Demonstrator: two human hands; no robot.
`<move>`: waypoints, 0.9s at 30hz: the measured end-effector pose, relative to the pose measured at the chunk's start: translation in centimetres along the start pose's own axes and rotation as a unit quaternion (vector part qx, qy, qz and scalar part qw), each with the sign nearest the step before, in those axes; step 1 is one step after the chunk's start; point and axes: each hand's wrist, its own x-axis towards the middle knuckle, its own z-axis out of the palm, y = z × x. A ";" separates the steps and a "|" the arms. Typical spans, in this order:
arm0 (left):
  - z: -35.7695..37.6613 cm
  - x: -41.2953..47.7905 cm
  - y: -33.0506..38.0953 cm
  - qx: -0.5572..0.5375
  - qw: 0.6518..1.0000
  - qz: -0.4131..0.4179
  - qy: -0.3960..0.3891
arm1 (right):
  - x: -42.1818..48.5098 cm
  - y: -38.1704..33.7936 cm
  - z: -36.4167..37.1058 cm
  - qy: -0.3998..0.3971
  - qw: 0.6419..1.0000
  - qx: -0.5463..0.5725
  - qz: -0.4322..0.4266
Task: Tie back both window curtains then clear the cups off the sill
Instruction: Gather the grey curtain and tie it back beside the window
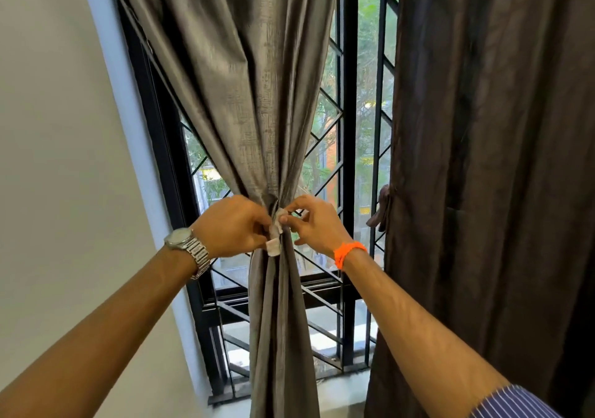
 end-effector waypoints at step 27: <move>3.4 3.5 1.4 0.026 0.993 0.086 0.076 | 0.7 0.0 -4.1 -0.080 0.984 0.147 0.064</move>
